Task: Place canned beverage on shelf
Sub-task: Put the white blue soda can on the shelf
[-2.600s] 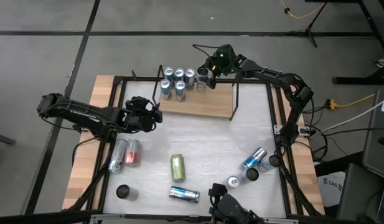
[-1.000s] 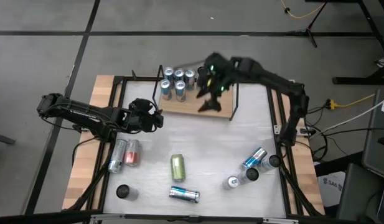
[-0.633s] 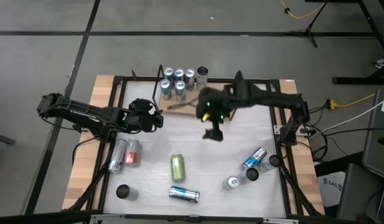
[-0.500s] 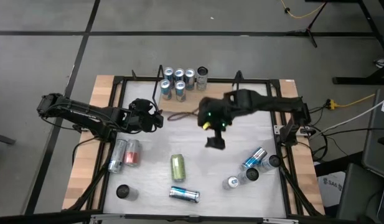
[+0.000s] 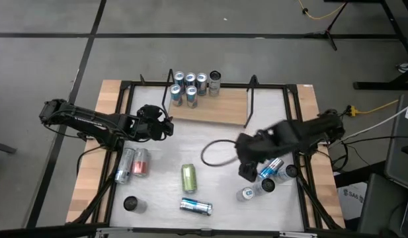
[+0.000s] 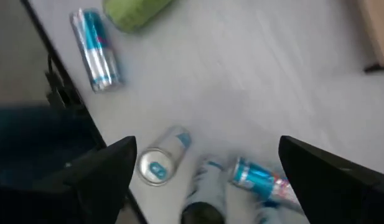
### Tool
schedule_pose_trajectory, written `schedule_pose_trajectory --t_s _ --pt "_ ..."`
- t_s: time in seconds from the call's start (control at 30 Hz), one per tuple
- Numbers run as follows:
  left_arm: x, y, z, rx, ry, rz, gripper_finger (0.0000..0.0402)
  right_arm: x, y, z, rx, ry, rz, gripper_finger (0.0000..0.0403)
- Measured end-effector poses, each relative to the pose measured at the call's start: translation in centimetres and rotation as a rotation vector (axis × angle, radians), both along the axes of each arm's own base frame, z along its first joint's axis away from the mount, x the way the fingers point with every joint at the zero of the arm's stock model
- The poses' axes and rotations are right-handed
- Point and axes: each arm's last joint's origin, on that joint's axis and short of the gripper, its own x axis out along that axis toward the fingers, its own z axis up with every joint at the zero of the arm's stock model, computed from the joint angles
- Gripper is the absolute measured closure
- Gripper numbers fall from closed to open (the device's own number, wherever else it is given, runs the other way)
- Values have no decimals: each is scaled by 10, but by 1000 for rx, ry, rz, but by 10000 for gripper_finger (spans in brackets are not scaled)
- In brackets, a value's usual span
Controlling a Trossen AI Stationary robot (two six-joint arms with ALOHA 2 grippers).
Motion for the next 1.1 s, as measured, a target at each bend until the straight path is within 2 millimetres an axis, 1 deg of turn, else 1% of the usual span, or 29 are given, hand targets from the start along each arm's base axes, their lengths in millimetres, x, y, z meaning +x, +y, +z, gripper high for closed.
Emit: schedule_pose_trajectory --t_s 0.07,0.17,0.27,0.4,0.53,0.77,0.9,1.1 --pt "0 0 0 0 0 0 138 -10 11 2 -2 -17 -82 23" --pt "0 0 0 0 0 0 138 -20 29 1 8 -29 -192 22" --pt "0 0 0 0 0 0 138 -30 48 -2 14 -35 -260 23" --pt "0 0 0 0 0 0 138 -42 68 -20 25 26 -372 22" --pt "0 0 0 0 0 0 138 -55 85 -37 7 68 -446 22" --pt "0 0 0 -1 -1 0 138 -69 99 -62 -30 130 -564 23" --pt "0 0 0 -1 -1 0 138 -71 99 -76 -64 164 -609 22" --pt "0 0 0 -8 0 -5 138 -72 97 -89 -107 195 -617 23"
